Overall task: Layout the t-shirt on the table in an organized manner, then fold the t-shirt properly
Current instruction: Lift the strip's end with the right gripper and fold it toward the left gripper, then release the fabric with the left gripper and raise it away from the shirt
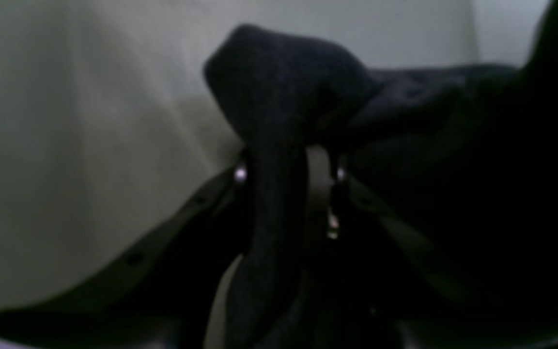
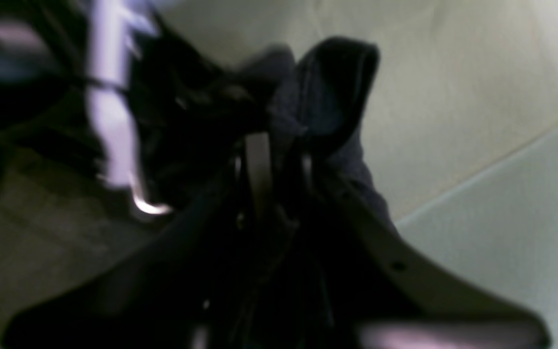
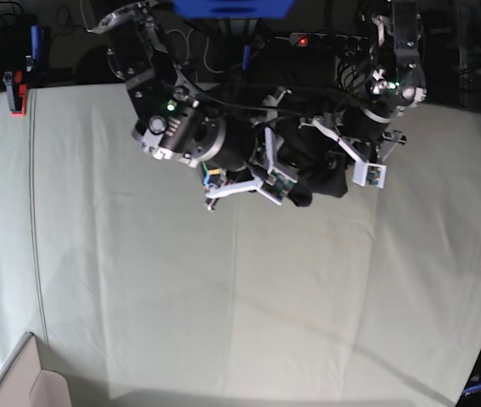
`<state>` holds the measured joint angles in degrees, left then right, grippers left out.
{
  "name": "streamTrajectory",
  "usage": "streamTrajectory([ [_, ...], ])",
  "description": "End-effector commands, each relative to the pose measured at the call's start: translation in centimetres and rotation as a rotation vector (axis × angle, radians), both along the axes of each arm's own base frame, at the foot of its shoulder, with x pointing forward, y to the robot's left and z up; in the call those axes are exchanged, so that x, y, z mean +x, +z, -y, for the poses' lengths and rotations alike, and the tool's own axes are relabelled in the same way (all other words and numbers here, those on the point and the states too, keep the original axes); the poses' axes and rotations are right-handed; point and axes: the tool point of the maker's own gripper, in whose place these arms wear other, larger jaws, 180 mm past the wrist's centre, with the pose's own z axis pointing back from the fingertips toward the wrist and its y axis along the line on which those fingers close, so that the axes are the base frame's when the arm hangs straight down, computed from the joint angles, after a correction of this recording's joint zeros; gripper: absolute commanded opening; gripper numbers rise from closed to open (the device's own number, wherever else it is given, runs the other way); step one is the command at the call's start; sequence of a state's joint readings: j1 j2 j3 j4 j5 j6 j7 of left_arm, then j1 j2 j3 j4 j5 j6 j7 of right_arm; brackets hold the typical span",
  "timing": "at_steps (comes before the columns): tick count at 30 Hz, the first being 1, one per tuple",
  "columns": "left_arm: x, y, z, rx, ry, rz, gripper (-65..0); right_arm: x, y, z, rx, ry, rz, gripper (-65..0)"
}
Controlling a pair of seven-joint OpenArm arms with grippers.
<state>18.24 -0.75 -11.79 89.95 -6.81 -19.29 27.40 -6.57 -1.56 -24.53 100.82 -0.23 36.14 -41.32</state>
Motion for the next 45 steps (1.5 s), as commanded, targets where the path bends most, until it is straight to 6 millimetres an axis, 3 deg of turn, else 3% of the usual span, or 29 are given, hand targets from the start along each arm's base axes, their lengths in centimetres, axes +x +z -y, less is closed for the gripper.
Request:
streamTrajectory([
  [1, 1.0, 1.6, 0.2, -0.012, 0.003, 0.061, -51.1, 0.6, 1.7, -0.9, 0.065, 0.0, 0.037, -65.0],
  [3, 1.2, 2.4, 0.2, -0.007, 0.0, 0.082, -51.1, 0.6, 1.7, -0.9, 0.065, 0.0, 0.037, -65.0],
  [9, 0.2, 1.7, 0.2, -0.003, -0.005, 0.045, -49.0, 0.6, 1.7, -0.9, 0.065, 0.0, 0.037, -65.0],
  [14, -0.7, 0.6, 0.1, 0.016, -0.025, -0.05, -25.4, 0.6, 1.8, -1.0, 0.066, 0.0, 0.037, -65.0],
  [16, -0.7, 0.8, 0.4, 0.016, -0.033, -0.046, -20.9, 0.6, 1.8, -1.0, 0.068, -0.001, 0.037, -65.0],
  [25, -0.9, 2.0, -0.2, 0.038, -0.033, -0.02, -20.2, 1.3, 2.4, -1.5, 0.077, 0.008, 0.055, -65.0],
  [30, -0.8, 4.2, -3.0, 0.091, 0.023, 0.031, -20.5, 2.3, 3.2, -2.1, 0.088, 0.007, 0.076, -65.0],
  [35, -1.5, 5.0, -7.9, 0.15, 0.146, 0.038, -20.6, 2.6, 3.2, -2.5, 0.095, 0.01, 0.07, -65.0],
  [39, -2.2, 5.5, -12.2, 0.192, 0.254, 0.04, -20.6, 2.8, 2.2, -3.3, 0.096, 0.013, 0.035, -65.0],
  [45, -3.3, 6.4, -16.4, 0.246, 0.346, 0.044, -20.5, 2.5, 0.9, -5.0, 0.066, 0.083, 0.01, -65.0],
])
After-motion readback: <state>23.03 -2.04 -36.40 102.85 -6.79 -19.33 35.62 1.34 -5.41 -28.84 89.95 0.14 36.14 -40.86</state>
